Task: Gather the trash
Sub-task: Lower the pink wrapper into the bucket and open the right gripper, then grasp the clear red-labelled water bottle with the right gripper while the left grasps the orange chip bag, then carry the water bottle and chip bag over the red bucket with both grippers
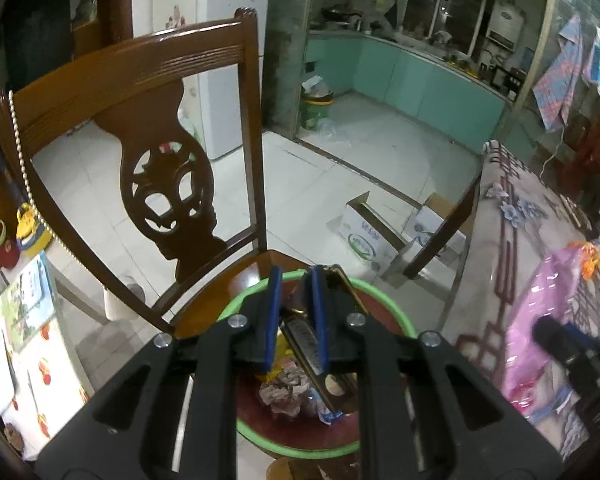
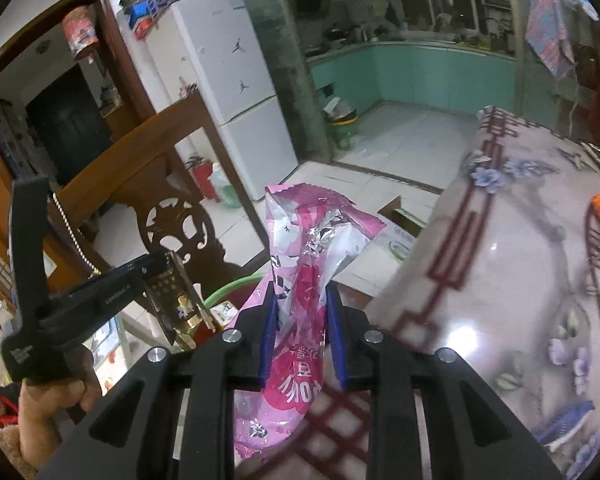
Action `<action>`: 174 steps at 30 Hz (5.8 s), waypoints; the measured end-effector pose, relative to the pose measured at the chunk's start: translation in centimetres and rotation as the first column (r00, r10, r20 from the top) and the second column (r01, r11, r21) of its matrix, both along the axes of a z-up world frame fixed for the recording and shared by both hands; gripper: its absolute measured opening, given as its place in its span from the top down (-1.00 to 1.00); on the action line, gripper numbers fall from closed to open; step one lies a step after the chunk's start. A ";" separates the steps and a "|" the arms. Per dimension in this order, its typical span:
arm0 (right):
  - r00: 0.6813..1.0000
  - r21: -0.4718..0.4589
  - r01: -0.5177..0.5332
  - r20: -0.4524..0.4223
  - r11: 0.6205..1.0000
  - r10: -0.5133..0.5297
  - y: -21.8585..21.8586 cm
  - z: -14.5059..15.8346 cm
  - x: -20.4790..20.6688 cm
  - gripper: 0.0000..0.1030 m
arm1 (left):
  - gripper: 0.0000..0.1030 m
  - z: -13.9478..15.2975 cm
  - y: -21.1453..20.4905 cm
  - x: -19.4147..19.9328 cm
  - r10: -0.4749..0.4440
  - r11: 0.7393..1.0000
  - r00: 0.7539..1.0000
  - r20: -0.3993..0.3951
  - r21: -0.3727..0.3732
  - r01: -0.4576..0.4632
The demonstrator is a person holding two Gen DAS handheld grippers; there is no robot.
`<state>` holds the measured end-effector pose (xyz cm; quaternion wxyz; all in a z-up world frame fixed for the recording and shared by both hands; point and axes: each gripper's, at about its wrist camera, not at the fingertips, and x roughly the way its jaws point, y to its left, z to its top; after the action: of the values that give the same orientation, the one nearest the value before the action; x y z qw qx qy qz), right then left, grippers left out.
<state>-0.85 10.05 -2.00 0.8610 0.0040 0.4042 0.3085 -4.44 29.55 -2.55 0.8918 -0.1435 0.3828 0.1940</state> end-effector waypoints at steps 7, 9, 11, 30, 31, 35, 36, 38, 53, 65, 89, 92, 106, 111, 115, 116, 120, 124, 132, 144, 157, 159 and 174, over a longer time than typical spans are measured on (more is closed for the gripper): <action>0.998 0.001 -0.059 0.001 0.998 0.059 1.8 -1.4 -0.6 0.51 | 0.71 -0.3 -0.2 0.6 0.003 1.000 1.000 -0.009 0.009 -0.003; 0.997 0.007 -0.072 -0.003 0.997 0.072 1.9 -1.8 -0.9 0.51 | 0.71 -0.1 -0.3 0.6 0.006 1.000 1.000 -0.004 0.019 -0.006; 0.996 0.012 -0.086 -0.008 0.996 0.086 1.9 -2.2 -0.8 0.51 | 0.71 -0.2 -0.2 0.5 0.010 1.000 1.000 -0.003 0.015 -0.010; 0.996 0.023 -0.085 -0.023 0.996 0.086 2.4 -3.1 -0.5 0.32 | 0.77 -0.3 -0.2 1.0 0.015 1.000 1.000 -0.019 0.015 -0.014; 0.996 0.040 -0.088 -0.028 0.995 0.089 2.2 -3.1 -0.5 0.26 | 0.76 -0.3 -0.2 1.0 0.019 1.000 1.000 -0.015 0.015 -0.019; 0.994 0.081 -0.092 -0.049 0.992 0.096 1.2 -3.1 -0.6 -0.26 | -0.16 0.1 0.0 0.7 0.045 0.999 0.999 0.021 0.005 -0.045; 0.995 0.084 -0.089 -0.044 0.992 0.093 0.5 -3.0 -0.7 -0.26 | -0.24 0.3 0.1 0.7 0.052 0.999 0.998 0.032 0.009 -0.053; 0.997 0.065 -0.065 -0.037 0.996 0.067 -1.2 -3.0 -0.8 -0.28 | -0.26 0.4 0.1 0.6 0.070 0.997 0.997 0.038 0.015 -0.071; 0.901 -0.442 0.430 0.160 0.787 -0.403 -33.9 -0.5 5.2 -0.70 | -0.71 1.0 -10.0 4.9 -0.144 0.989 0.990 -0.001 -0.024 0.144; 0.909 -0.637 0.372 0.102 0.675 -0.405 -45.8 -6.5 11.4 -0.76 | -0.77 -1.0 -20.9 8.6 -0.357 0.934 0.929 -0.099 -0.015 0.358; 0.807 -0.074 0.540 -0.237 0.838 -0.541 -55.1 -3.6 10.1 -0.13 | -0.88 -3.2 -51.9 30.6 -0.770 0.623 0.631 -0.100 0.101 0.776; 0.778 -0.023 0.582 -0.275 0.813 -0.565 -56.5 -3.5 10.2 -0.13 | -0.90 -4.4 -54.9 32.2 -0.806 0.528 0.560 -0.192 0.194 0.827; 0.770 -0.088 0.581 -0.263 0.809 -0.582 -54.9 -3.9 10.4 -0.13 | -0.07 -3.1 -53.2 29.8 -0.795 0.591 0.598 -0.103 0.095 0.801; 0.755 -0.030 0.623 -0.239 0.781 -0.611 -53.1 -0.9 8.4 -0.12 | -0.06 1.2 -48.4 22.3 -0.796 0.604 0.605 0.015 0.081 0.793; 0.772 0.043 0.618 -0.220 0.785 -0.596 -49.4 1.2 5.9 -0.12 | -0.06 3.6 -42.3 14.7 -0.736 0.675 0.668 0.111 0.047 0.736; 0.783 0.048 0.609 -0.192 0.792 -0.591 -47.7 1.9 4.8 -0.12 | -0.07 3.9 -41.0 12.8 -0.727 0.684 0.676 0.120 0.049 0.727; 0.816 -0.006 0.577 -0.030 0.816 -0.577 -41.8 4.6 1.1 -0.12 | -0.07 4.1 -36.2 6.9 -0.708 0.706 0.696 0.117 0.094 0.702; 0.851 0.012 0.523 0.039 0.852 -0.523 -36.2 6.5 -2.5 -0.12 | -0.07 3.1 -31.8 3.8 -0.667 0.745 0.739 0.097 0.118 0.657; 0.864 -0.082 0.487 0.189 0.869 -0.466 -27.9 8.9 -6.1 -0.12 | -0.09 3.7 -26.4 2.9 -0.589 0.808 0.801 0.110 0.072 0.584; 0.887 -0.153 0.432 0.248 0.889 -0.389 -21.2 8.7 -6.3 -0.12 | -0.11 3.8 -20.6 1.3 -0.529 0.845 0.839 0.125 -0.008 0.534; 0.919 -0.153 0.370 0.208 0.916 -0.336 -16.5 7.4 -5.0 -0.13 | -0.11 3.4 -16.8 1.0 -0.478 0.875 0.872 0.103 -0.029 0.483; 0.923 -0.158 0.358 0.208 0.920 -0.324 -15.8 7.1 -4.8 -0.13 | -0.11 3.2 -16.3 0.9 -0.467 0.882 0.879 0.091 -0.027 0.471; 0.957 -0.158 0.269 0.154 0.950 -0.245 -11.4 4.9 -3.3 -0.12 | -0.11 1.3 -10.4 0.4 -0.337 0.941 0.941 0.034 -0.021 0.338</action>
<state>-4.13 -1.35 2.93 0.9158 -0.0403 0.3678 0.1561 -4.06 19.17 -1.27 0.9154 -0.0907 0.3910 0.0312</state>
